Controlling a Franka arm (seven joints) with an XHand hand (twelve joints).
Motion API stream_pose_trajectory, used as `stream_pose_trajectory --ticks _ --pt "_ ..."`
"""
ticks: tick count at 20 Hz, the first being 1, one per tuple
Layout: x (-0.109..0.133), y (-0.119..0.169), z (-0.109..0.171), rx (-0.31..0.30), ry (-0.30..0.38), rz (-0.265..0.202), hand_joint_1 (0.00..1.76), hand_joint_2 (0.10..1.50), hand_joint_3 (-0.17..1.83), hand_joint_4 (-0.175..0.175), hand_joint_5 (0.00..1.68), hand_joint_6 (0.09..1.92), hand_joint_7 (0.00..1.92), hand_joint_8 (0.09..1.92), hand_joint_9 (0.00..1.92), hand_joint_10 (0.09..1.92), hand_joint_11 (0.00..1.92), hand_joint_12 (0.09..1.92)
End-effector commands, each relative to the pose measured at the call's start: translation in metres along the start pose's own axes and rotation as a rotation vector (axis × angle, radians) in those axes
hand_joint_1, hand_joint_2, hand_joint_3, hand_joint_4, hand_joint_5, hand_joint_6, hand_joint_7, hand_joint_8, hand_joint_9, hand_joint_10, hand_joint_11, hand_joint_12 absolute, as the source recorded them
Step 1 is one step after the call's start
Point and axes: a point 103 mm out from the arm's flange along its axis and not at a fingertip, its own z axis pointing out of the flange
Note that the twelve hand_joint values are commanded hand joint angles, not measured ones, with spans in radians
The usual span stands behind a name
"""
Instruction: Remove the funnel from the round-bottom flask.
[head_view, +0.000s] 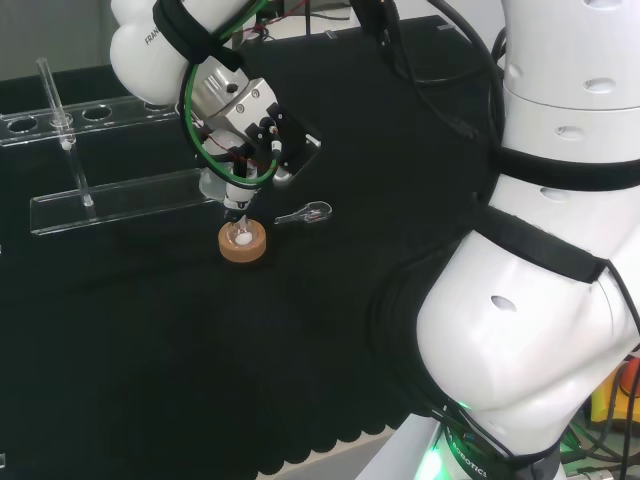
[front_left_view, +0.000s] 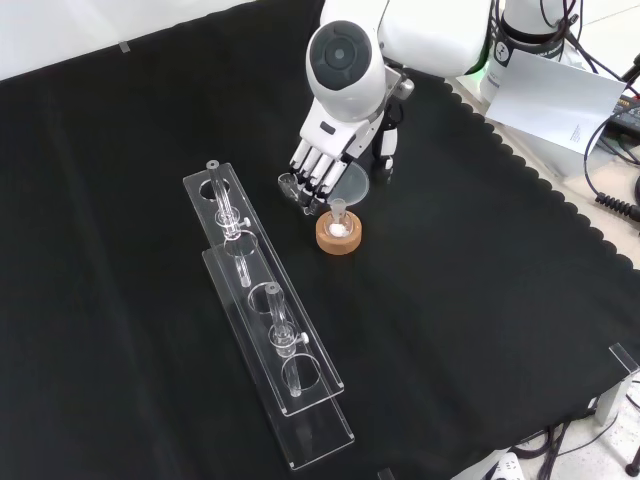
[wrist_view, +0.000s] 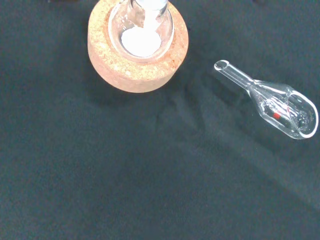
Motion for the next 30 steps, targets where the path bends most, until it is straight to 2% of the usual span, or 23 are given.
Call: stream_pose_trajectory --ticks 1,8,11,15,19,27,30 --pt "0.002 0.002 0.001 -0.003 -0.018 -0.009 0.66 0.93 -0.17 -0.104 0.02 0.09 0.01 0.73 0.4 0.72 0.22 1.41" --pt "0.001 0.003 -0.001 -0.019 -0.052 0.005 0.69 0.96 -0.17 -0.089 0.12 0.09 0.09 0.73 0.51 0.68 0.26 1.39" --pt "-0.002 0.002 -0.003 -0.055 -0.064 0.014 0.7 0.99 -0.17 -0.081 0.2 0.09 0.12 0.72 0.54 0.66 0.27 1.38" --pt "-0.007 -0.003 -0.012 -0.102 -0.063 0.019 0.71 1.02 -0.17 -0.06 0.43 0.09 0.23 0.69 0.62 0.62 0.32 1.35" --pt "-0.013 -0.009 -0.022 -0.115 -0.068 0.023 0.73 1.04 -0.17 -0.046 0.58 0.13 0.33 0.67 0.68 0.58 0.36 1.33" --pt "-0.029 -0.019 -0.037 -0.095 -0.054 0.028 0.73 1.06 -0.17 -0.043 0.61 0.21 0.37 0.65 0.71 0.54 0.38 1.32" --pt "-0.033 -0.023 -0.04 -0.089 -0.063 0.033 0.73 1.06 -0.17 -0.043 0.56 0.33 0.37 0.65 0.72 0.52 0.38 1.32"
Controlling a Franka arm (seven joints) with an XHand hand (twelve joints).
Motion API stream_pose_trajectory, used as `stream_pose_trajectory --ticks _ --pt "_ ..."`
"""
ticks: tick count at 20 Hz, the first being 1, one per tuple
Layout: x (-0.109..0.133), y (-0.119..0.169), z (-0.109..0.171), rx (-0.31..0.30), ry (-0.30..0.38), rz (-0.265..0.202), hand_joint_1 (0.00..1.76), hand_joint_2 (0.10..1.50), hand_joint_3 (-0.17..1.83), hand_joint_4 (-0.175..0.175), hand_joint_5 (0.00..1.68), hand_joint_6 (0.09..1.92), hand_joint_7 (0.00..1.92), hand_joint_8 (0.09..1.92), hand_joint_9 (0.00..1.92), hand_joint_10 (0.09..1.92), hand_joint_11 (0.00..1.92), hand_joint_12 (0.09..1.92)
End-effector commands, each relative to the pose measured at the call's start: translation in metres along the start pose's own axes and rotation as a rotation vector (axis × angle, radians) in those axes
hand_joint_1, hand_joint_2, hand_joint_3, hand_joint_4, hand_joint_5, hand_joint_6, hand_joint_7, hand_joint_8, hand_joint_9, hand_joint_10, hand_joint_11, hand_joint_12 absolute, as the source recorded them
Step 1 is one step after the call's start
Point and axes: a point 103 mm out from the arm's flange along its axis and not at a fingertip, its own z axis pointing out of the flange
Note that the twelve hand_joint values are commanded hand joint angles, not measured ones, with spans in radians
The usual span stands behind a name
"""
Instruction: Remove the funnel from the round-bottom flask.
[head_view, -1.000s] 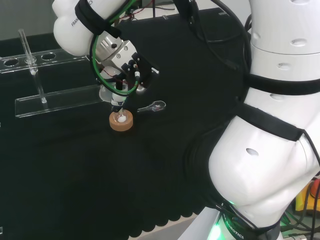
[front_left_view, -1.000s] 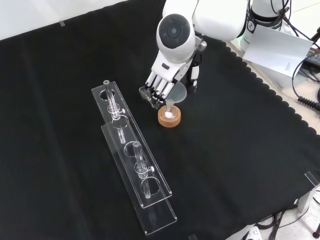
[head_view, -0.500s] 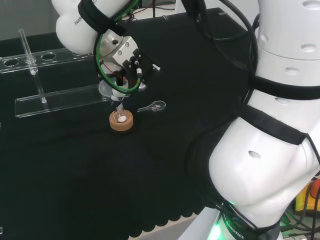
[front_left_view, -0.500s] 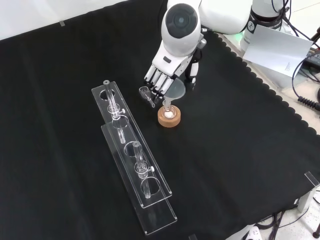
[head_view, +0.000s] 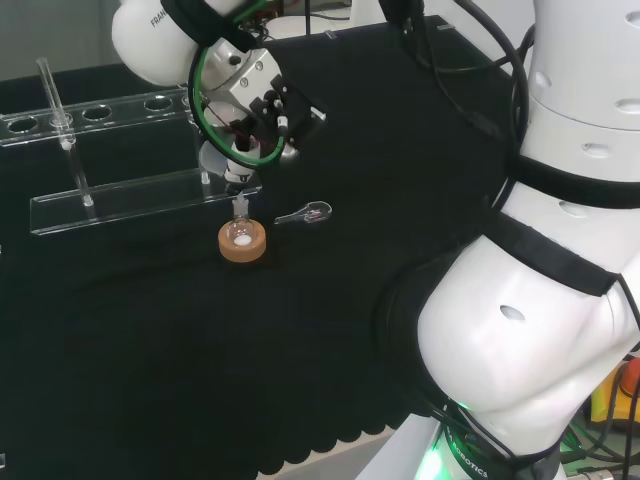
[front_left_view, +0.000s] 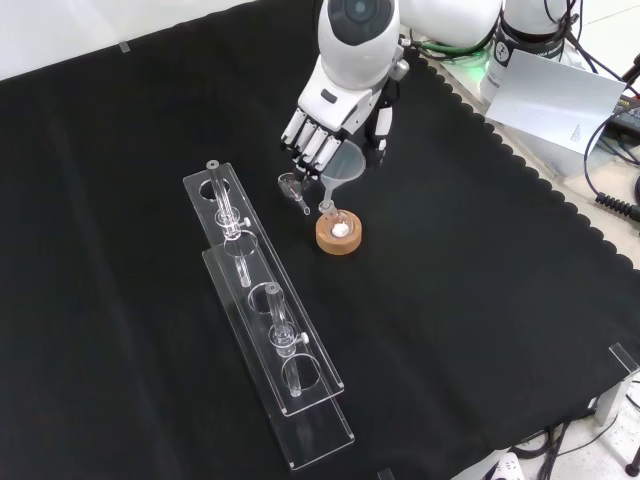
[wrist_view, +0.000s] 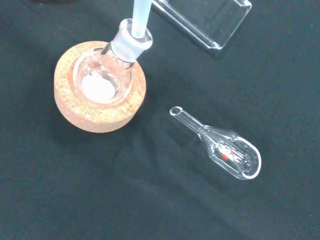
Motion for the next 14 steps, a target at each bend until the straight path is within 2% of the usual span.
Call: stream_pose_trajectory --ticks 1,6,9,14 --pt "-0.01 -0.007 -0.007 0.013 -0.003 0.008 0.73 1.06 -0.17 -0.043 0.54 0.36 0.37 0.65 0.72 0.52 0.38 1.31" --pt "-0.016 -0.011 -0.018 0.035 0.046 0.028 0.73 1.06 -0.17 -0.042 0.52 0.4 0.37 0.65 0.72 0.52 0.38 1.31" --pt "-0.016 -0.014 -0.03 0.019 0.065 0.017 0.72 1.06 -0.17 -0.042 0.52 0.41 0.36 0.65 0.72 0.52 0.38 1.31" --pt "-0.023 -0.018 -0.033 0.003 0.081 0.02 0.72 1.06 -0.17 -0.042 0.51 0.41 0.36 0.65 0.71 0.52 0.37 1.32"
